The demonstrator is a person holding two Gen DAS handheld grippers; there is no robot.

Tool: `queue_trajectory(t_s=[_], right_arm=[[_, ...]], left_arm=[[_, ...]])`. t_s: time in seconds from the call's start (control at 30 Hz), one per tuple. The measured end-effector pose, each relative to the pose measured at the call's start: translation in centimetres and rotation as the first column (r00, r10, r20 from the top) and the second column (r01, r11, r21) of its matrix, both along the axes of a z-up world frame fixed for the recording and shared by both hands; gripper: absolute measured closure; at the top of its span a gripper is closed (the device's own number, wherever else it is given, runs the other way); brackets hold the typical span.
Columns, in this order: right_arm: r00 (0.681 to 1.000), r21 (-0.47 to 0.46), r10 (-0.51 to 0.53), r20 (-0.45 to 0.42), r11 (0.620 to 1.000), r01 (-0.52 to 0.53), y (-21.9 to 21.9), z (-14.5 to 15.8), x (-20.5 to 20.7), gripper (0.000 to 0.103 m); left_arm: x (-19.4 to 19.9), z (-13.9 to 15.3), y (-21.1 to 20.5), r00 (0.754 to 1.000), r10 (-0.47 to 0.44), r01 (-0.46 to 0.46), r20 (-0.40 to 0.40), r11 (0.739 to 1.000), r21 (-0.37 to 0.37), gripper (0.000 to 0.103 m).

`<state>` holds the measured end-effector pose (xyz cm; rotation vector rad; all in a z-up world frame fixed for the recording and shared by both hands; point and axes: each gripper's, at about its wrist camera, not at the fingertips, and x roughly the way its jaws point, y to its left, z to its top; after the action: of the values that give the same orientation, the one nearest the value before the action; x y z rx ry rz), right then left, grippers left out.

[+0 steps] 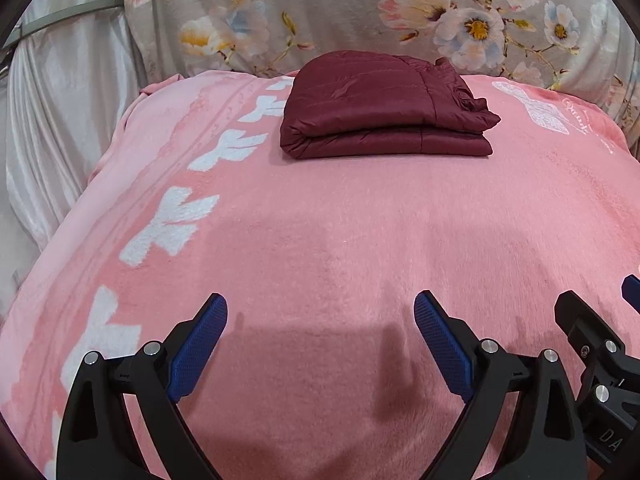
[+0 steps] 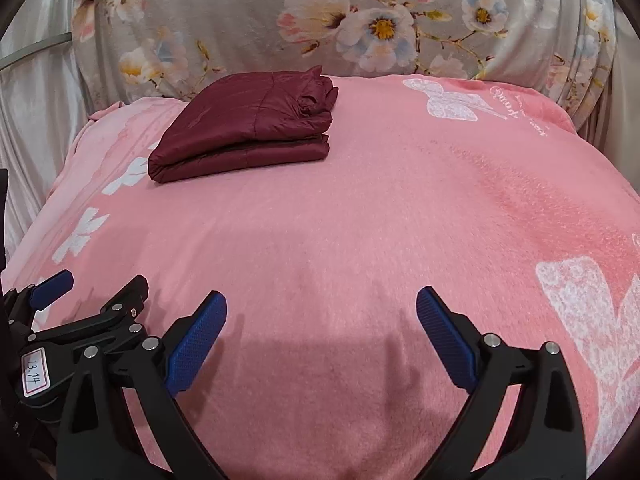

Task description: Fold large clothes

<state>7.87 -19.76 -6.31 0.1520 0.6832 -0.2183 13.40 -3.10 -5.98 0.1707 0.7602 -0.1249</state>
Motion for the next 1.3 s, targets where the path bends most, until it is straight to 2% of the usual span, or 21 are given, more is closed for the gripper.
queue_trajectory(t_s=[0.23,1.3], right_arm=[[1.0,-0.001,0.001,-0.016,1.0,-0.001,0.15,-0.28,0.07,0.01],[1.0,-0.01,0.001,-0.023,1.0,-0.001,0.17,-0.18,0.31,0.01]], left_arm=[[-0.6,0.26,0.14,0.999,0.026,-0.027,0.033,1.0,0.007,0.01],[-0.04,0.16,0.63,1.0,0.014,-0.014,0.025,1.0,-0.015,0.01]])
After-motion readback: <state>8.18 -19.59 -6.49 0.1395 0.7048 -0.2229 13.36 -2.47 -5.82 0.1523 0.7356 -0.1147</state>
